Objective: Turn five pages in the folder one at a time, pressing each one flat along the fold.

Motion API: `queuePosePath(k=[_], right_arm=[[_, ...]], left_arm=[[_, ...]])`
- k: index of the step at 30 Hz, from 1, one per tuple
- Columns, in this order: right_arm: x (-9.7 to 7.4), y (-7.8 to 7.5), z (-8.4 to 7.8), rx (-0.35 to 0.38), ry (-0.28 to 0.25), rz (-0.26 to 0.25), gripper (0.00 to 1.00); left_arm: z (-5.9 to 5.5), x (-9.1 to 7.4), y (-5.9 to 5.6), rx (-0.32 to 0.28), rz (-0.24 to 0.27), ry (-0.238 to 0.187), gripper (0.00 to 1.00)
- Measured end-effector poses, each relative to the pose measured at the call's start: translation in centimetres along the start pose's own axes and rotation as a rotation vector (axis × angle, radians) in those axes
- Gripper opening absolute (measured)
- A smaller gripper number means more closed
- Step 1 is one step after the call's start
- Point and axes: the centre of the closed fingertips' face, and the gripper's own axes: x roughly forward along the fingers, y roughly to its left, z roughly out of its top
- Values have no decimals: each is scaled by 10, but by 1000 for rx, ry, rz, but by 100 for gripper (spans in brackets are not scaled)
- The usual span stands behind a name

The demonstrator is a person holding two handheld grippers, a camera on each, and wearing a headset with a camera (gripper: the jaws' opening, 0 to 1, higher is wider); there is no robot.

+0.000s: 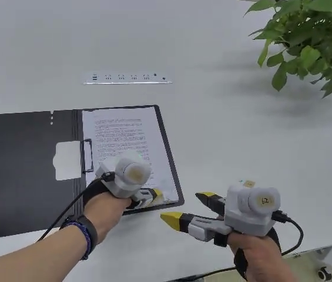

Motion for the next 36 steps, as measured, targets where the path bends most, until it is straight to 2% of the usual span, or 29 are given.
queuePosePath(k=[5, 17, 20, 23, 27, 36], right_arm=[[-1, -1, 3, -6, -2, 6, 68], [0, -7, -2, 2, 5, 6, 68], [7, -10, 0, 2, 5, 15, 68], [12, -10, 2, 0, 6, 23, 68], [23, -13, 6, 2, 4, 39, 67], [51, -22, 27, 6, -8, 73, 66]], left_arm=[[3, 2, -5, -2, 1, -13, 53], [3, 1, -1, -20, 10, -42, 48], [3, 1, 0, -25, 7, -47, 46], [4, 0, 5, -31, 13, -56, 39], [4, -1, 6, -30, 7, -54, 36], [3, -1, 8, -27, 14, -65, 34]])
